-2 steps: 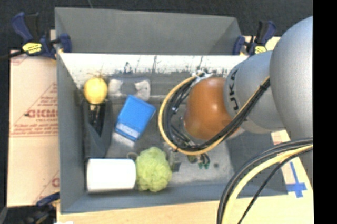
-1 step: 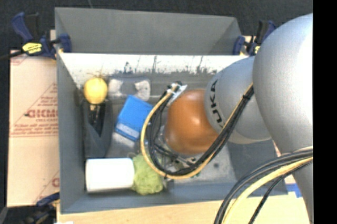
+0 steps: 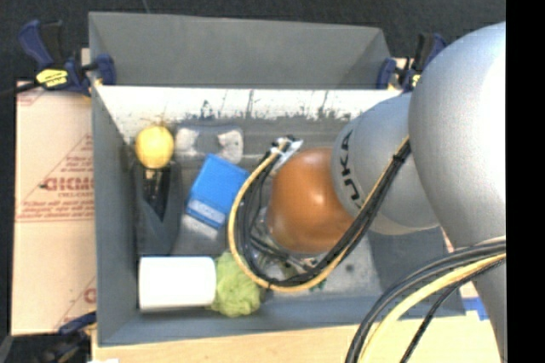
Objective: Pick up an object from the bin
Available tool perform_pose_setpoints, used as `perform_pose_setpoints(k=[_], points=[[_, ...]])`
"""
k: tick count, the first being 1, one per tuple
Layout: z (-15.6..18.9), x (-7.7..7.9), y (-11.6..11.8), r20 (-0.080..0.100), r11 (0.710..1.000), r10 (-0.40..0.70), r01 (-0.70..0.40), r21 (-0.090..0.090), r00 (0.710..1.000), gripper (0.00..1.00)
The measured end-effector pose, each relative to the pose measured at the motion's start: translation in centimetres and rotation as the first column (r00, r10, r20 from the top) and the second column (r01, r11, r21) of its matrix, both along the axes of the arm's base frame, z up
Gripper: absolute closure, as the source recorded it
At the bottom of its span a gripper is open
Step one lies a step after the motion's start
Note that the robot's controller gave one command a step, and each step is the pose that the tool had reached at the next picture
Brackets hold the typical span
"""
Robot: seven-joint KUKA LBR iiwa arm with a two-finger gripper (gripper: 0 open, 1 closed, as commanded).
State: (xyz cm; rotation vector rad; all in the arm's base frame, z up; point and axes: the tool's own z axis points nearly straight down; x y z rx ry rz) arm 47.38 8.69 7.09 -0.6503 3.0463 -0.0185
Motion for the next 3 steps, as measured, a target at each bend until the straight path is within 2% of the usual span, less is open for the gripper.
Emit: perform_pose_setpoints(k=[1,2,3], points=[[0.0,0.0,0.0,0.000,1.000,0.001,-0.001,0.000,1.000,1.00],[1.4,-0.2,-0.2,-0.012,1.000,-0.004,0.004,-0.001,1.000,1.00],[10.0,1.3,-2.3,-0.003,0.986,0.164,-0.164,-0.005,0.986,1.00]])
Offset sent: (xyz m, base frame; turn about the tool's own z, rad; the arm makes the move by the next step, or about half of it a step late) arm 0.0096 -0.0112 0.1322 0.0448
